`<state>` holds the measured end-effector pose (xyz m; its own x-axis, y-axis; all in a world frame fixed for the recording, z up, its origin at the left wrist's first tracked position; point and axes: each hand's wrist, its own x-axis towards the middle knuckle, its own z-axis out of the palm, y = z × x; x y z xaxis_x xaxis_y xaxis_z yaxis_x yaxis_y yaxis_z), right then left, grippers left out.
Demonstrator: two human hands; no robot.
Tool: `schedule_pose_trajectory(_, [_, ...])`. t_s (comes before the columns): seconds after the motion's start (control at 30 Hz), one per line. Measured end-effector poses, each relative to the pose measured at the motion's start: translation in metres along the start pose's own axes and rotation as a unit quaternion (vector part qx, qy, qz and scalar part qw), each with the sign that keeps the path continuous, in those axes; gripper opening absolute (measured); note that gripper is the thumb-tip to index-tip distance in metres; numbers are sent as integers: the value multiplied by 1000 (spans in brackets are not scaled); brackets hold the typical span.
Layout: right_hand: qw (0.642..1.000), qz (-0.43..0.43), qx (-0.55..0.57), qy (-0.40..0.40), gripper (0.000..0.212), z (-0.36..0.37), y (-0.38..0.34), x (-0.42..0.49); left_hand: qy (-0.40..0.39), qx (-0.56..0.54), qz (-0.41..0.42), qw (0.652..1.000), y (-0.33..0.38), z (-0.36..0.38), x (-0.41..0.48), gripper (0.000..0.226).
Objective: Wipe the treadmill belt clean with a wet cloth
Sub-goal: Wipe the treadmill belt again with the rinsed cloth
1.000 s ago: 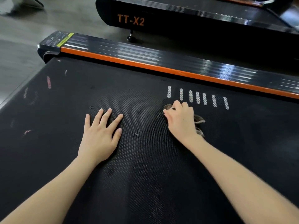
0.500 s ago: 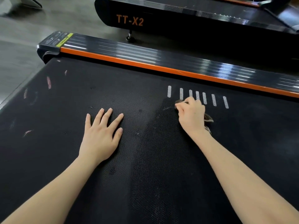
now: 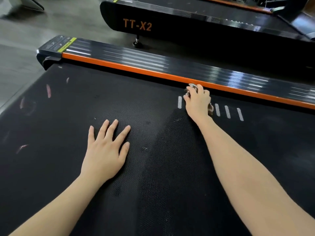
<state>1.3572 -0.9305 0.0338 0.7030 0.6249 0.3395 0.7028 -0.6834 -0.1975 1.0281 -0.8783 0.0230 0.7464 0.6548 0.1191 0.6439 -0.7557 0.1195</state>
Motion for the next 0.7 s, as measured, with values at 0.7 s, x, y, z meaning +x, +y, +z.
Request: schedule_pose_trajectory(0.7, [981, -185, 62, -14, 35, -14, -53, -63, -6, -23, -12, 1000, 0, -1, 0, 64])
